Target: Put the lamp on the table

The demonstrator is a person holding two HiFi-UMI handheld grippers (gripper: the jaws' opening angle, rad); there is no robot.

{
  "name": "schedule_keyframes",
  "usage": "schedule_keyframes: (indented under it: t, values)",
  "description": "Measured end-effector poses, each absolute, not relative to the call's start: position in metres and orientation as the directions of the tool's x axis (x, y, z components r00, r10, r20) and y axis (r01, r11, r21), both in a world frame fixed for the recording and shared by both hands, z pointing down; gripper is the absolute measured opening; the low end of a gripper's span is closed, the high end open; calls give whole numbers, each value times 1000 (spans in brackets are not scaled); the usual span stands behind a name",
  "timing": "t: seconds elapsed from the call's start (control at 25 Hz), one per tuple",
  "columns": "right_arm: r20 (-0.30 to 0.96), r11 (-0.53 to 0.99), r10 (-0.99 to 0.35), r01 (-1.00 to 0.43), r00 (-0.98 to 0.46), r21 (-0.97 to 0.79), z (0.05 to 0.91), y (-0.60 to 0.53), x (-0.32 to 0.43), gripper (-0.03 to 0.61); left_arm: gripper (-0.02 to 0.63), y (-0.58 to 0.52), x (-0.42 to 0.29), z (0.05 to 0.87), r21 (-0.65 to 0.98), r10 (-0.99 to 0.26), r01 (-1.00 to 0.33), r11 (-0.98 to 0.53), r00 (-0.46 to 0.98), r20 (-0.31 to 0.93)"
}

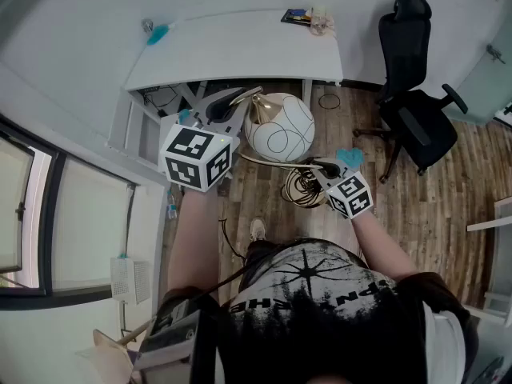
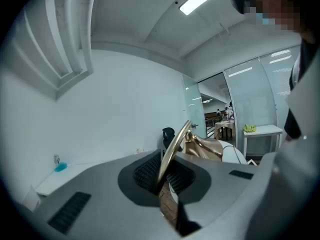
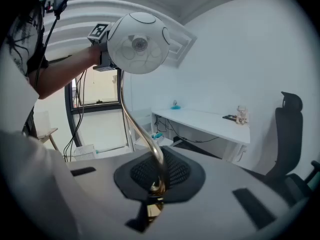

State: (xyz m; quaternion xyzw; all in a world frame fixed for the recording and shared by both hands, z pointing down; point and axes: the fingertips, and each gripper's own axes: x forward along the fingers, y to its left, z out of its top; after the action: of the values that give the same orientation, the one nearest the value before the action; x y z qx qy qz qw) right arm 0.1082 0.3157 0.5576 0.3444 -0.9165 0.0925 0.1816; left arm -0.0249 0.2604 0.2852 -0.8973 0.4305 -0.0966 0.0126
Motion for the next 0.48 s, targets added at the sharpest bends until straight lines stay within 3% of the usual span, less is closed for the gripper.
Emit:
schedule_keyframes:
  t: [0.48]
  values:
    - [381, 745, -602, -665, -702, -48, 551, 318, 106, 18, 23, 264, -25, 279, -118, -775, -768, -630, 612, 156]
